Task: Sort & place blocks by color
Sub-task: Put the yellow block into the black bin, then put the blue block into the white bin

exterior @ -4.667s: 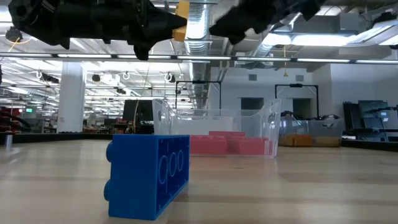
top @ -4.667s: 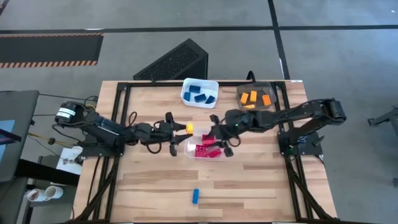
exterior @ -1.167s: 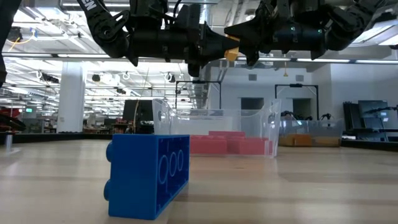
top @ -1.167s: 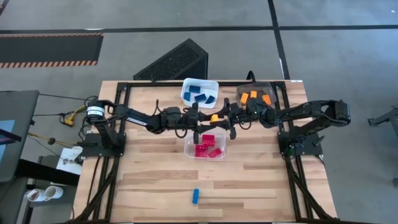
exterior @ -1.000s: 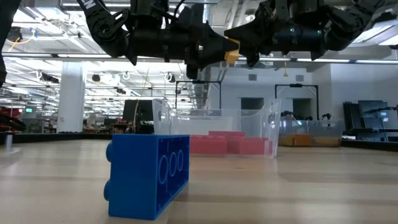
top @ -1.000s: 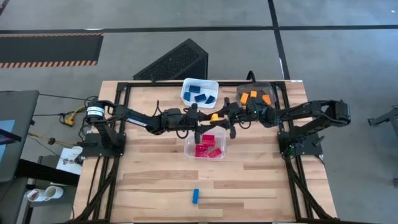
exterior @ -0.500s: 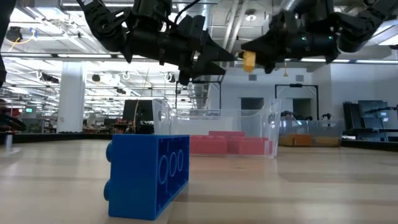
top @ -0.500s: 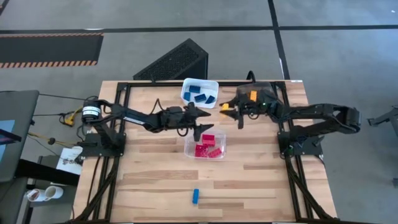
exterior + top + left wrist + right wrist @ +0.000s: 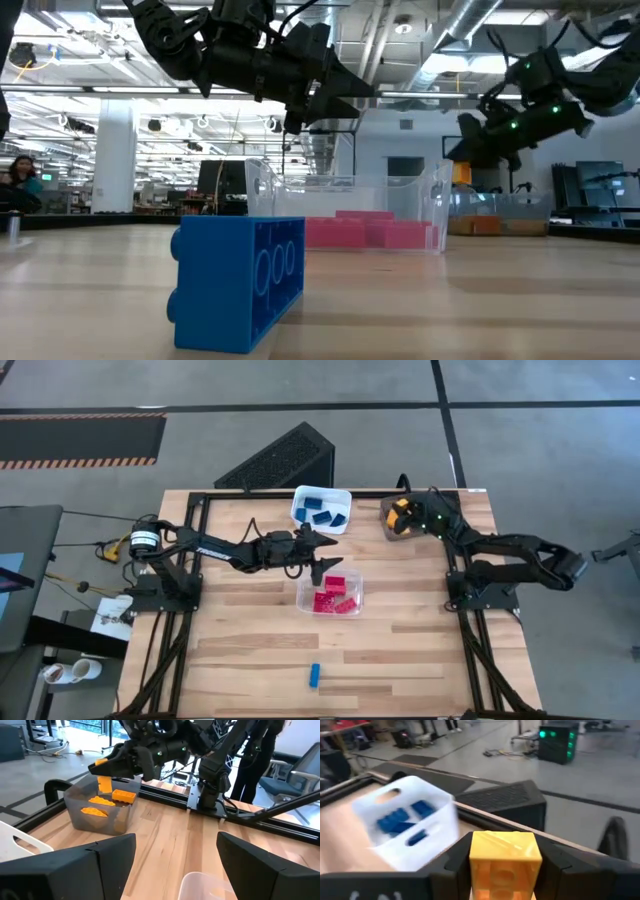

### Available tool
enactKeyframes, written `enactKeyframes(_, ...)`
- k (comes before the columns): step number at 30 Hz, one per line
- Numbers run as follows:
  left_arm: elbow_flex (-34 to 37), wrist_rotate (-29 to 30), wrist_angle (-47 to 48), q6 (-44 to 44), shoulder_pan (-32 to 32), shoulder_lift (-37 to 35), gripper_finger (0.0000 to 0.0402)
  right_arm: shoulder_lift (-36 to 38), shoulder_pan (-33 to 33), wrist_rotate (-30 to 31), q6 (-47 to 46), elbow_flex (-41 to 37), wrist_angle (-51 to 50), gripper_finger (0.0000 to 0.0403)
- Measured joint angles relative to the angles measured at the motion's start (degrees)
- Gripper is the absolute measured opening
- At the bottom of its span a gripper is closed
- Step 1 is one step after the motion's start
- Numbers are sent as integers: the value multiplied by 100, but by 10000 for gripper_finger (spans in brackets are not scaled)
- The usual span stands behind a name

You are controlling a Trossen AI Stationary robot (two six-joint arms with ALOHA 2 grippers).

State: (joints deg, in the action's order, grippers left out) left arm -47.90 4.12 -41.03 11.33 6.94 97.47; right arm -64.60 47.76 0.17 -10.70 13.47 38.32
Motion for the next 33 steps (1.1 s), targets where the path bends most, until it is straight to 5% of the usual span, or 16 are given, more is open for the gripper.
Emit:
enactKeyframes(20,2,0,17,134,0,9,265,-740,339,-26,-139,13,132,263)
enactKeyframes(28,2,0,32,136,-2,9,265,-738,339,-99,-85,15,185,265)
enactKeyframes(33,2,-2,58,86,-2,11,265,-738,265,-657,-90,15,529,265)
